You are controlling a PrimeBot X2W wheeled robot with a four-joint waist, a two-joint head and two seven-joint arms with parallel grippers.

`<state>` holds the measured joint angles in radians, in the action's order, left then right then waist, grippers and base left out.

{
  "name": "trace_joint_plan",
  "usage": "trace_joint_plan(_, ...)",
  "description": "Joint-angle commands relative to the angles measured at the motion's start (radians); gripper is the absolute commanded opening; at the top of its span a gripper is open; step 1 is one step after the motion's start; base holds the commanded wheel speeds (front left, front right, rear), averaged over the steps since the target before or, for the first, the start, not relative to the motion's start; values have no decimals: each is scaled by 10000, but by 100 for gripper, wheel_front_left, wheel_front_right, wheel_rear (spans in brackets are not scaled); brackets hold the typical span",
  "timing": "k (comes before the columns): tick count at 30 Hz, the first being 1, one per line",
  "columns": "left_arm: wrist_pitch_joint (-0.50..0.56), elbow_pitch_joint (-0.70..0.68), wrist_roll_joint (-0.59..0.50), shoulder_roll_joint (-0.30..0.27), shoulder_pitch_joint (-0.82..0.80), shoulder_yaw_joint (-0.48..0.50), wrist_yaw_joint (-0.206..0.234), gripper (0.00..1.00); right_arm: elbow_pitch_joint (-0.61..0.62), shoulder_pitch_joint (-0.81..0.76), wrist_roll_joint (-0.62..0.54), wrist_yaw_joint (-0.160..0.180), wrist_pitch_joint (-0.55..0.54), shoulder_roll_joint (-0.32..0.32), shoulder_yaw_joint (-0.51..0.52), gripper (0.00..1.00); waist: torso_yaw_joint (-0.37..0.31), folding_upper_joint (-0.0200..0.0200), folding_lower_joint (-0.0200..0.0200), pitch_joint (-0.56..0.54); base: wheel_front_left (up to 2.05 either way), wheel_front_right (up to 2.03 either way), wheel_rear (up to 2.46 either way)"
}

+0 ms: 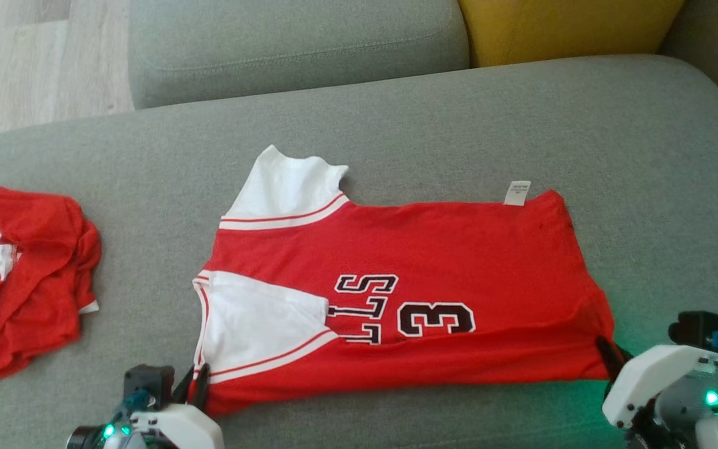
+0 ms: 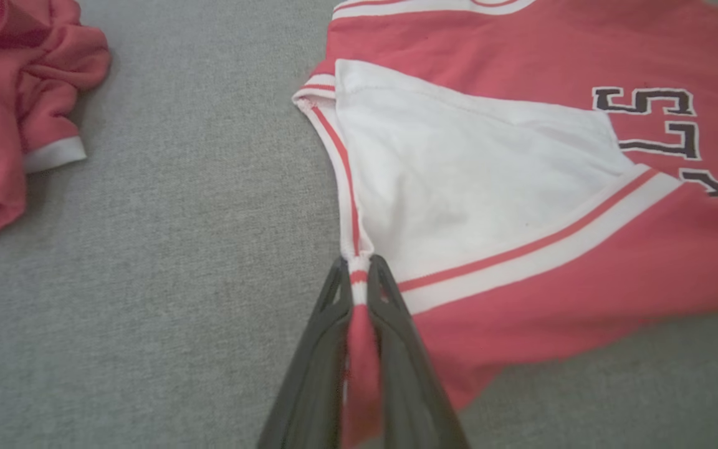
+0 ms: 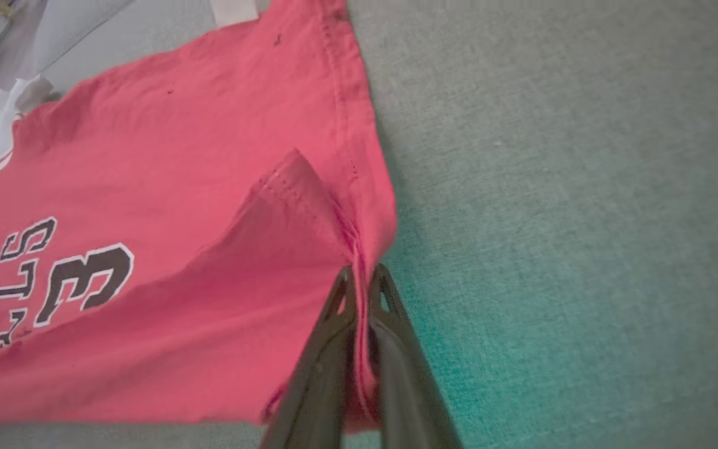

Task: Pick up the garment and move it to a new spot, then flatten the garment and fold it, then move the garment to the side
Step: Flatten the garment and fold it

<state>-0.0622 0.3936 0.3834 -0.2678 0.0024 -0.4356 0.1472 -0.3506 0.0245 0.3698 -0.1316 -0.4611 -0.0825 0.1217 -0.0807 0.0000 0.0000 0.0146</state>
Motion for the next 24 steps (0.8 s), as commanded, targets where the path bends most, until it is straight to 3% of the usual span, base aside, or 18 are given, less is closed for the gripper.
trace_joint_plan(1,-9,-343,39,-300,-310,430,125,3,560,225,7,9,16,-127,-39,100,4,0,0,-22,0,0,0)
trace_joint_plan(2,18,-417,25,-304,-280,419,177,42,716,160,30,9,13,-67,-6,100,2,0,0,-30,0,0,0)
trace_joint_plan(3,-3,-501,21,-291,-270,433,239,91,898,121,73,9,89,-7,35,100,-2,0,0,-33,0,0,0)
trace_joint_plan(4,-50,-582,42,-265,-270,475,304,100,1085,91,115,9,207,43,60,100,-6,0,0,-38,0,0,0)
trace_joint_plan(11,-1539,-1495,478,154,-633,1233,481,100,2326,160,137,9,2174,230,23,100,-102,0,0,117,0,0,0)
trace_joint_plan(17,-1984,-2243,846,783,-1213,2345,85,100,2585,601,182,9,4277,277,-353,100,-324,0,0,629,0,0,0)
trace_joint_plan(24,-1982,-1599,-106,828,-2929,2249,-606,100,1911,1726,-363,9,4862,122,-1185,100,-730,0,0,1635,0,0,0)
